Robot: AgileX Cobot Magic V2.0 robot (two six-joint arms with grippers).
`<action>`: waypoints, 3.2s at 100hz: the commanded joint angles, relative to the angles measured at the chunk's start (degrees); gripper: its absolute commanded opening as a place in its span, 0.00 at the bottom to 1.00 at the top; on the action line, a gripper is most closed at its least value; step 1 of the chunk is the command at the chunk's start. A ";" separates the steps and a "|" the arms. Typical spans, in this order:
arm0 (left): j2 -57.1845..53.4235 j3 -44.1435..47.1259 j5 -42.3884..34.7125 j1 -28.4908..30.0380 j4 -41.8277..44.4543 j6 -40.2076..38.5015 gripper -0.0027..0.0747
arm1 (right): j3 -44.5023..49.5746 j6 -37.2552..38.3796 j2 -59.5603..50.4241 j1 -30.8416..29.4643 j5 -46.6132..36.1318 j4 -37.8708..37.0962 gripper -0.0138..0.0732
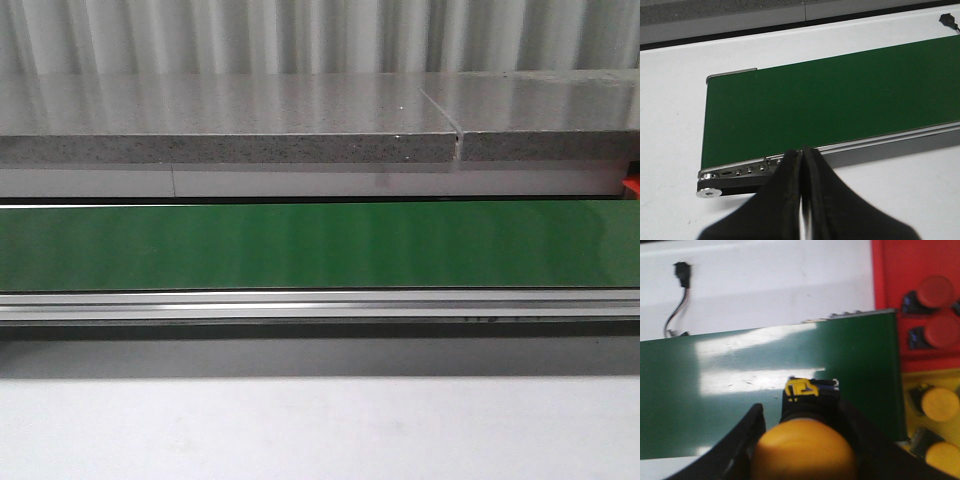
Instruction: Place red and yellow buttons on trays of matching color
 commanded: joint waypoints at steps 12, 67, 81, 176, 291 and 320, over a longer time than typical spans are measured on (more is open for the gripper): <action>0.11 -1.51 -3.89 -0.48 -0.50 -0.34 0.01 | 4.30 3.88 -3.70 -10.94 -8.41 -1.80 0.31; 0.11 -1.51 -3.89 -0.48 -0.50 -0.34 0.01 | 12.82 15.20 -3.70 -32.10 -12.94 -1.80 0.31; 0.11 -1.51 -3.89 -0.48 -0.50 -0.34 0.01 | 15.85 19.01 -3.41 -35.36 -15.90 -1.80 0.31; 0.11 -1.51 -3.89 -0.48 -0.50 -0.34 0.01 | 21.95 18.69 9.81 -35.43 -25.60 -1.42 0.54; 0.11 -1.51 -3.89 -0.48 -0.50 -0.34 0.01 | 21.95 13.06 -12.96 -21.70 -29.10 -3.84 0.17; 0.11 -1.51 -3.89 -0.48 -0.50 -0.34 0.01 | 21.95 8.27 -17.69 -2.98 -28.93 -4.15 0.08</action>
